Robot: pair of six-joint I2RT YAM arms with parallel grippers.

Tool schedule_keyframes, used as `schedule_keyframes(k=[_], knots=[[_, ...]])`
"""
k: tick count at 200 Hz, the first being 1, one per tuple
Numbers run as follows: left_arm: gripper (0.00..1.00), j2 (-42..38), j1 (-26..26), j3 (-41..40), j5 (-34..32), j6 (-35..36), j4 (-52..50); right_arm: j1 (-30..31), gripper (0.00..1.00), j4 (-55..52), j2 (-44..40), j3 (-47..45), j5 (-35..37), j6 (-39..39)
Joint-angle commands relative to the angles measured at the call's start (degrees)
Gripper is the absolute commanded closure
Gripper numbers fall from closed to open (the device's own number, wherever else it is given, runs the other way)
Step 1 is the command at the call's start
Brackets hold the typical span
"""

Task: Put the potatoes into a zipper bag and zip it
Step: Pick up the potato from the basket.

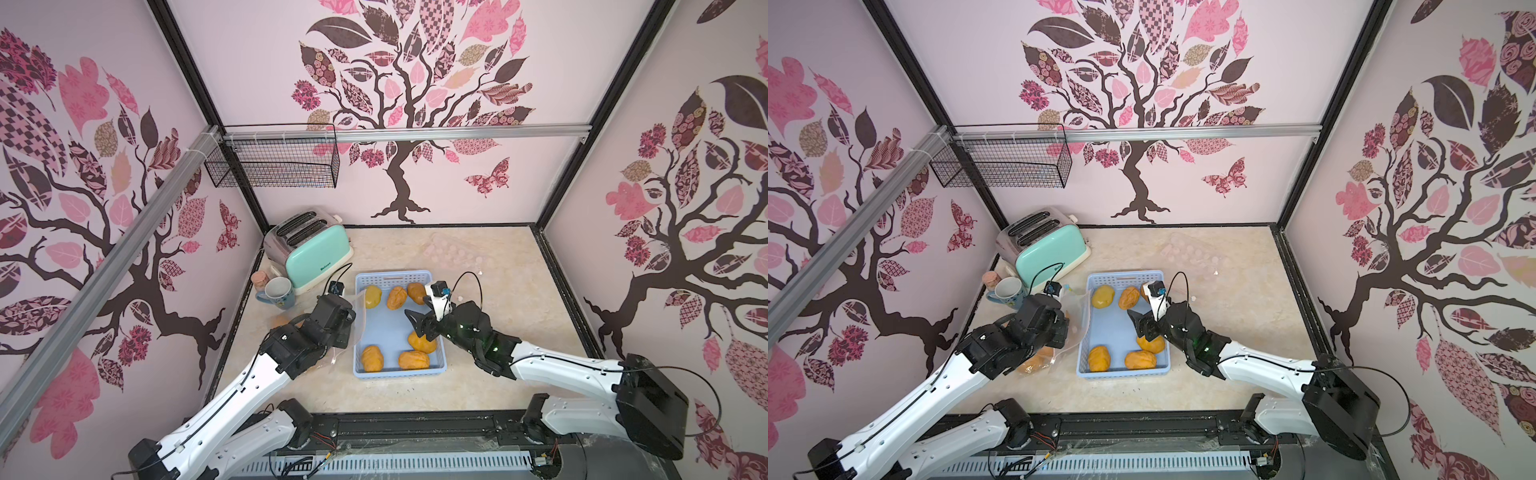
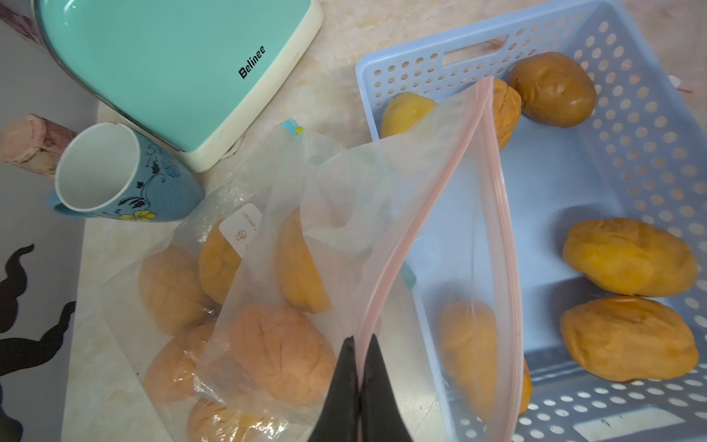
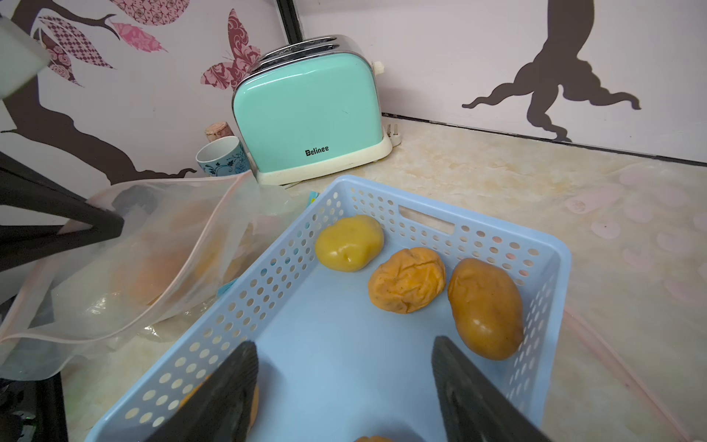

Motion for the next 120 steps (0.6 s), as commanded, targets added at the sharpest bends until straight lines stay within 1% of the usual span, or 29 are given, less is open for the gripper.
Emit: schedule_keyframes(k=[1,18,33,53,68,79,108,120], knots=[[1.0,-2.8,0.7,-2.1,3.4,-0.2,3.6,0.1,0.25,-4.7,1.3,3.6,-2.9,-0.8],[1.0,-4.3,0.8,-2.9,3.7,0.0,4.1,0.2,0.24,-12.1,1.7,7.0,-5.3,-2.3],[1.0,-5.2,0.8,-3.3,4.0,-0.1,4.4,0.2,0.24,-19.7,1.7,10.0,-5.5,-2.3],[1.0,-5.2,0.8,-3.5,4.4,0.0,4.5,0.1,0.22,-32.6,1.5,14.8,-7.8,-4.6],[1.0,-4.9,0.8,-3.4,4.8,0.0,4.5,0.2,0.22,-41.8,1.6,18.5,-7.8,-7.0],[1.0,-5.1,0.8,-3.4,4.8,-0.1,4.4,0.1,0.22,-47.9,2.0,21.2,-6.2,-7.8],[1.0,-5.9,0.8,-3.6,4.8,0.0,4.5,0.1,0.22,-59.1,2.4,26.3,-3.6,-11.3],[1.0,-5.9,0.8,-3.7,5.1,0.0,4.7,0.2,0.21,-64.1,2.4,28.1,-4.1,-14.7]])
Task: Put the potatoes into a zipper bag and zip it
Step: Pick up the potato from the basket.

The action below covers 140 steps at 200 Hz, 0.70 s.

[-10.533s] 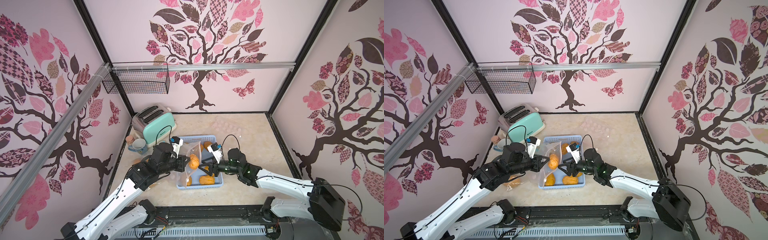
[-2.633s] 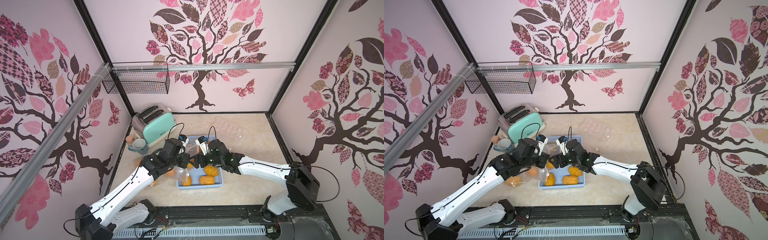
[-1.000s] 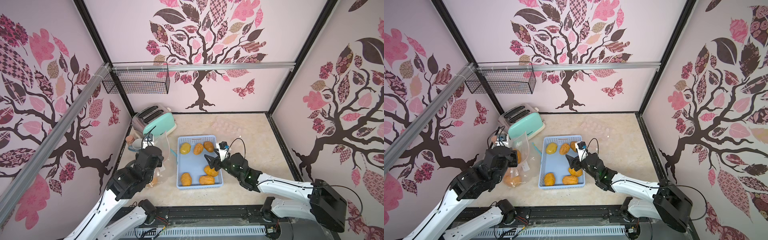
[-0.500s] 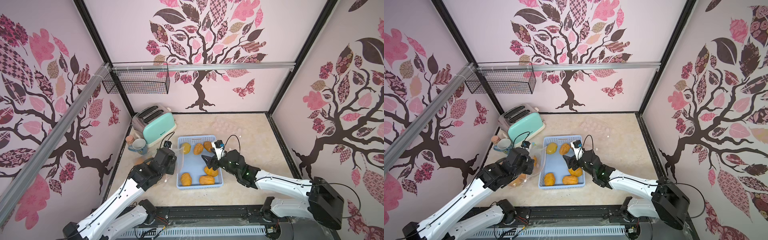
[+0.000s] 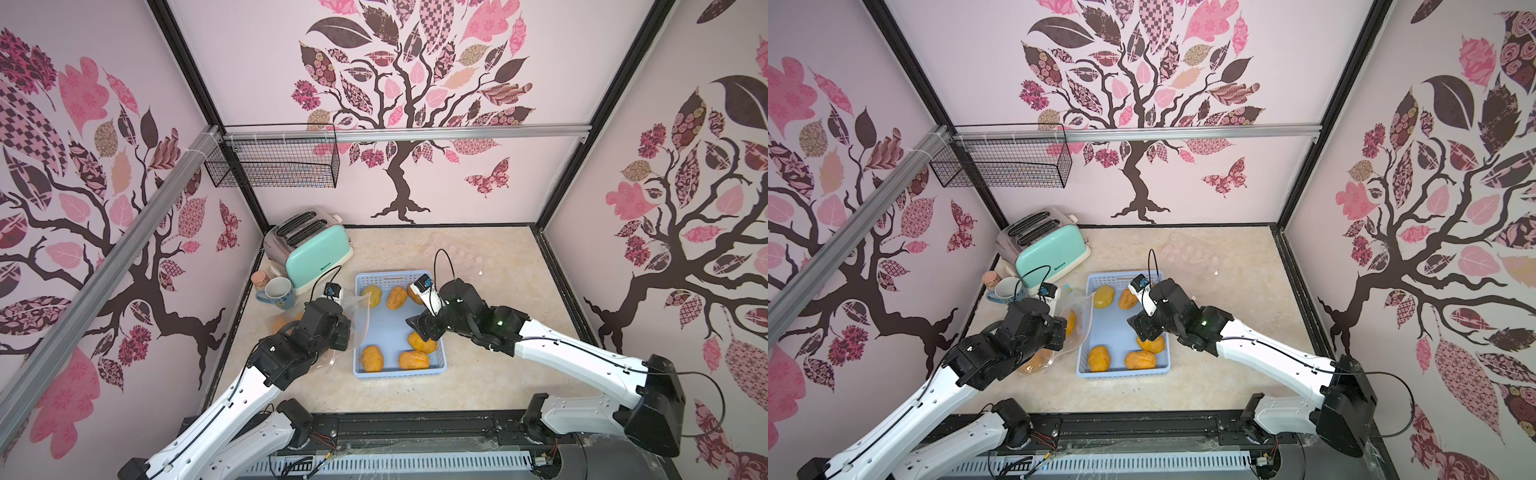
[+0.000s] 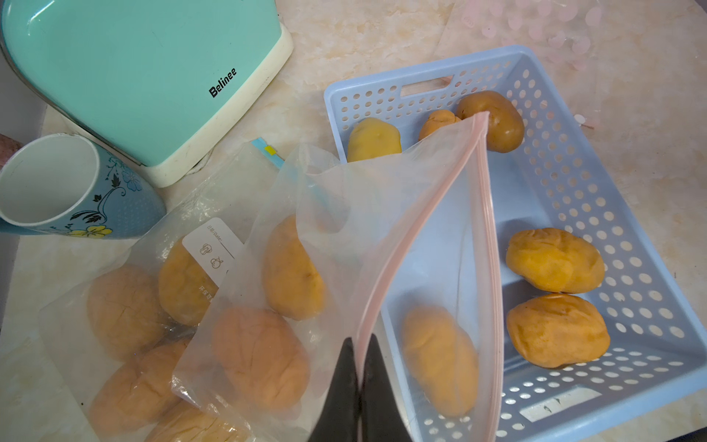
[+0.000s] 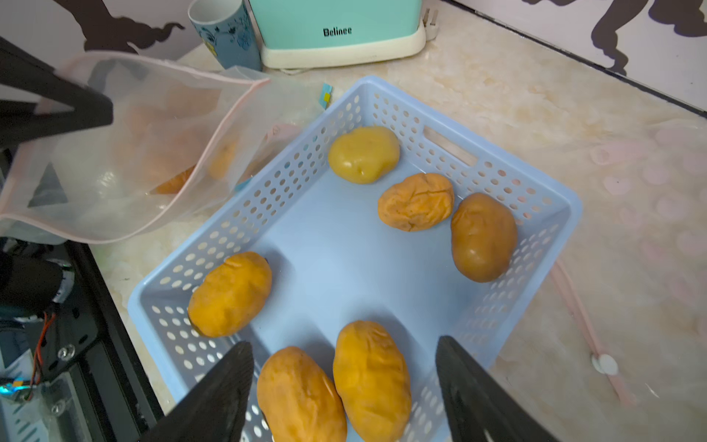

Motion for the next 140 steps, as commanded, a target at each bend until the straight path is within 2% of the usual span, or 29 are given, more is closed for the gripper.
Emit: schedule_keyframes(k=[1,24,64,105,140], knots=[[1.0,-0.6,0.3,-1.6,0.6,0.0,1.4,0.2,0.21,-16.0,1.2,4.1,1.0,-6.2],[1.0,-0.2,0.3,-1.6,1.0,0.0,1.3,0.1,0.22,-21.0,2.2,7.0,6.5,-9.3],[1.0,0.0,0.5,-1.6,1.8,0.2,1.4,0.1,0.21,-26.0,7.2,10.4,6.6,-14.3],[1.0,0.3,0.6,-1.8,2.8,0.5,1.8,0.2,0.22,-29.4,14.7,13.8,7.2,-16.1],[1.0,0.5,1.0,-1.8,3.3,0.7,1.9,0.1,0.22,-29.3,20.0,16.2,3.5,-17.6]])
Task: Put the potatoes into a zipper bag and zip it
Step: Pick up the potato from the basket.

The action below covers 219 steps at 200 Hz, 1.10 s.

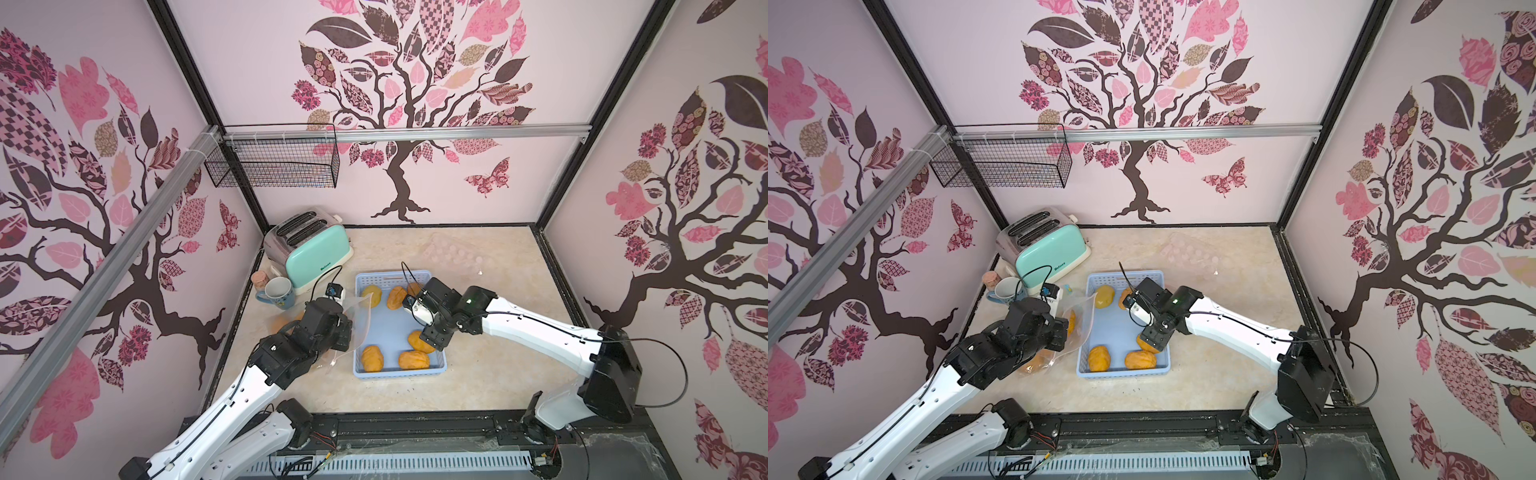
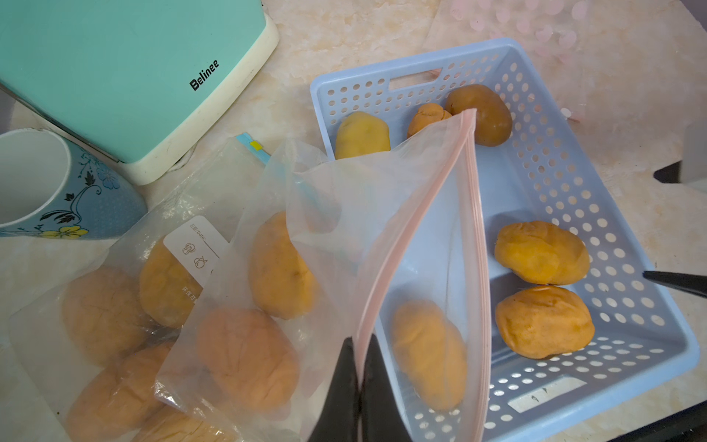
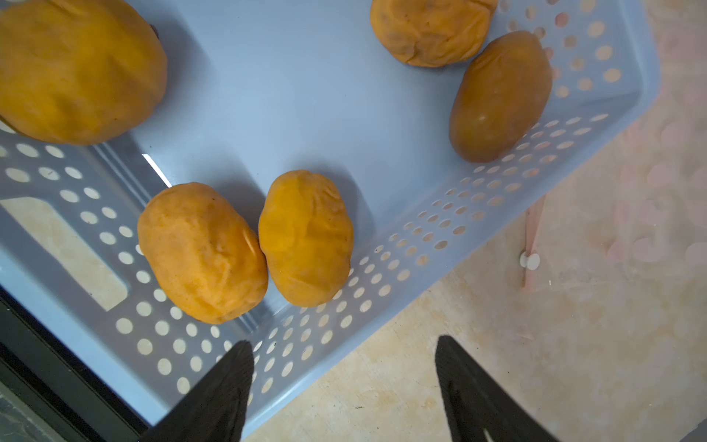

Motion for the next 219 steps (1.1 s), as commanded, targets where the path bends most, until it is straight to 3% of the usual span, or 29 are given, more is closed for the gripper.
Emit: schedule_keyframes(k=[1,51,128,168,219], knots=[[1.0,-0.2,0.5,-1.7,0.7,0.5,1.5,0.1,0.22,-2.4,3.8,3.2,-2.5,-1.8],[1.0,-0.1,0.5,-1.8,0.8,0.5,1.6,0.1,0.2,-0.4,10.8,3.8,-5.0,-2.2],[1.0,-0.3,0.7,-1.9,0.9,0.5,1.6,0.1,0.19,4.8,17.7,3.1,-3.1,-1.9],[1.0,-0.5,0.7,-1.9,1.0,0.5,1.7,0.2,0.24,7.0,19.2,2.6,-3.2,-1.3],[1.0,-0.8,0.7,-1.9,0.9,0.5,1.7,0.1,0.38,7.7,18.1,2.8,-3.0,-0.3]])
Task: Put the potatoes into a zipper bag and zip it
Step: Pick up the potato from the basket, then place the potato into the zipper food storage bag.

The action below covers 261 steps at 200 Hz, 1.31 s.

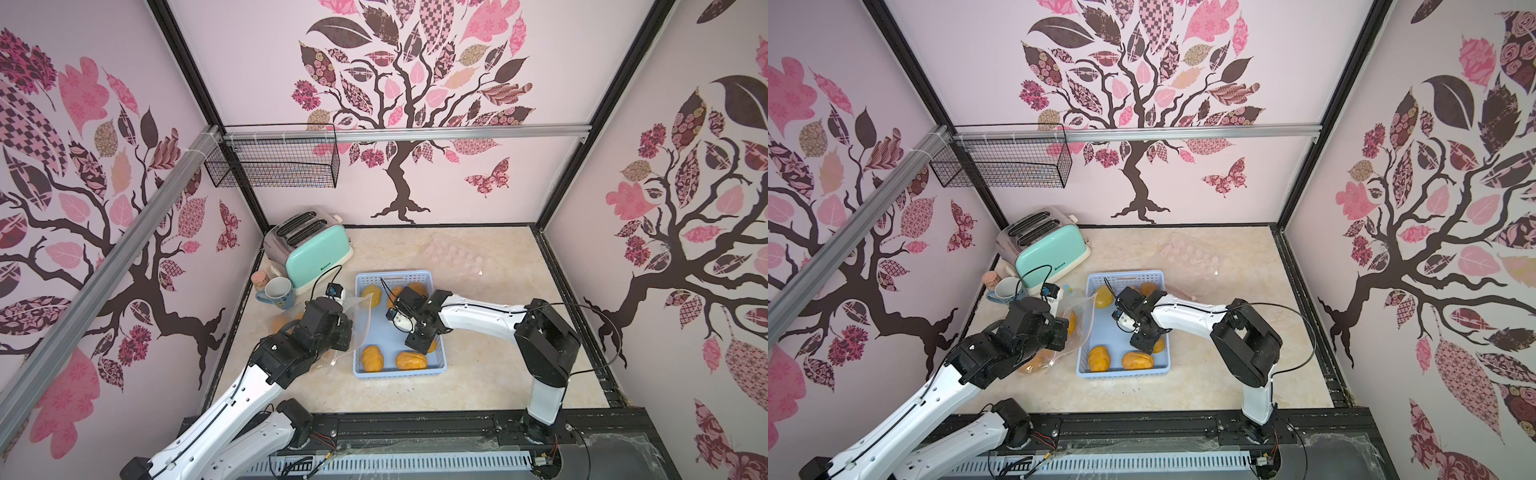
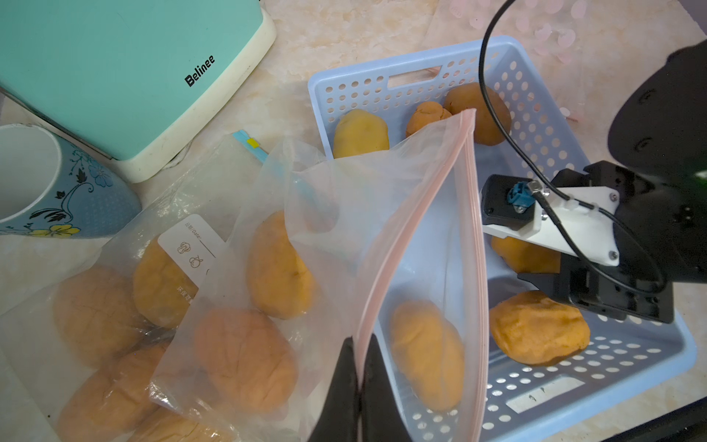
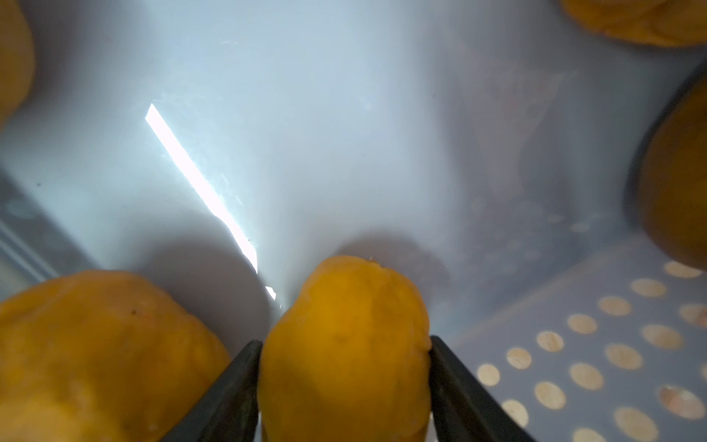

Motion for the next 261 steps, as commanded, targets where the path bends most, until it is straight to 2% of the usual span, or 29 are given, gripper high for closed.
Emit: schedule_keyframes(k=[1,37,63,85,111,141,168,191,230,245,261], knots=[[1.0,-0.8,0.3,-1.7,0.3,0.5,1.3,0.1,0.38,0.4,-0.1,0.8,0.2,1.0],[1.0,-0.8,0.3,-1.7,0.3,0.5,1.2,0.1,0.44,3.5,-6.9,-0.1,-2.2,2.2],[1.0,-0.9,0.3,-1.7,0.4,0.5,1.3,0.0,0.44,9.0,-13.8,-2.6,-4.1,3.8],[1.0,-0.7,0.3,-1.8,0.8,0.5,1.3,-0.1,0.45,14.5,-20.1,-6.5,-8.6,5.2],[1.0,-0.6,0.4,-1.8,1.1,0.6,1.4,-0.1,0.47,27.8,-29.1,-14.4,-16.2,8.5],[1.0,-0.7,0.3,-1.8,2.2,1.0,1.6,-0.1,0.47,48.2,-36.1,-23.0,-24.9,20.1],[1.0,-0.7,0.3,-1.9,2.8,1.2,1.8,-0.1,0.48,69.8,-36.6,-28.5,-31.0,32.6],[1.0,-0.8,0.3,-1.9,3.1,1.3,1.8,0.3,0.5,87.3,-33.7,-31.6,-31.4,42.3],[1.0,-2.2,0.3,-1.8,3.0,1.2,2.1,0.7,0.52,107.4,-25.3,-34.0,-27.2,53.7],[1.0,-2.9,0.3,-1.9,3.2,1.2,2.5,1.0,0.52,111.6,-22.6,-33.9,-26.0,56.4],[1.0,-3.3,0.4,-1.9,3.5,1.4,2.7,1.3,0.52,114.4,-20.1,-32.7,-28.1,58.6]])
